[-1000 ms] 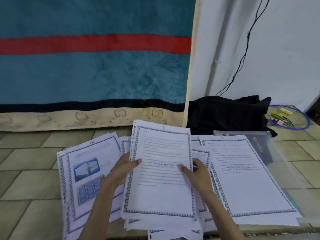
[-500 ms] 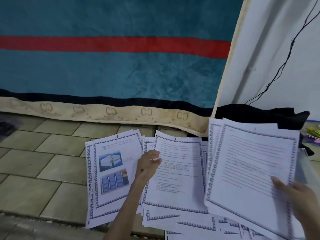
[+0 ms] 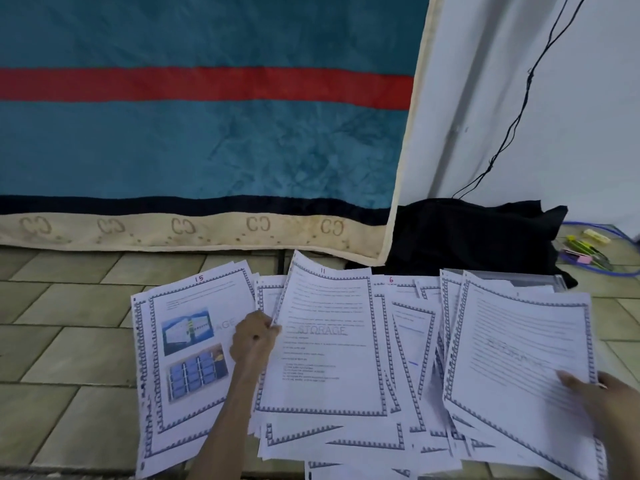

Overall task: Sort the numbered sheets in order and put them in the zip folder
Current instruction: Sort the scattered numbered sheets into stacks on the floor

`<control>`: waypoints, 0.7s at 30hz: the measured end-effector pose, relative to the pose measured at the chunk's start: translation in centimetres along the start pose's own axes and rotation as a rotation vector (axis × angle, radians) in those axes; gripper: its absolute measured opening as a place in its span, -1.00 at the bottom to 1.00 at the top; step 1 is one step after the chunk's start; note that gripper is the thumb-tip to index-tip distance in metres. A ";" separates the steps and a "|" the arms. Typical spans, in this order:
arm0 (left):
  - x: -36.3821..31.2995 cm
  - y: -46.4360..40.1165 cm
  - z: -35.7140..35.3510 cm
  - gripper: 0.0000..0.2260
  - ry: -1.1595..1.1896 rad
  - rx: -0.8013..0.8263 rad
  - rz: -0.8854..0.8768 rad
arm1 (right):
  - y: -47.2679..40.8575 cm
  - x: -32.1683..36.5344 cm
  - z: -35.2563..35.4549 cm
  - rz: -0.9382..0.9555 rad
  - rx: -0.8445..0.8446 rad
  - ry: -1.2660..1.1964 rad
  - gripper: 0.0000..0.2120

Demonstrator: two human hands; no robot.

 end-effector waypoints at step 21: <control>-5.6 2.7 -1.1 -0.78 0.149 -0.142 -0.352 | 6.7 6.3 -1.3 -0.018 0.022 -0.135 -0.78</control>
Point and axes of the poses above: each hand's wrist, its own y-axis away from the middle knuckle, its own z-axis out of the back of the hand, x = y × z, the point moved 8 cm from there along -y, towards the middle knuckle, and after that the axes turned 8 degrees about x, right-handed, at the moved point
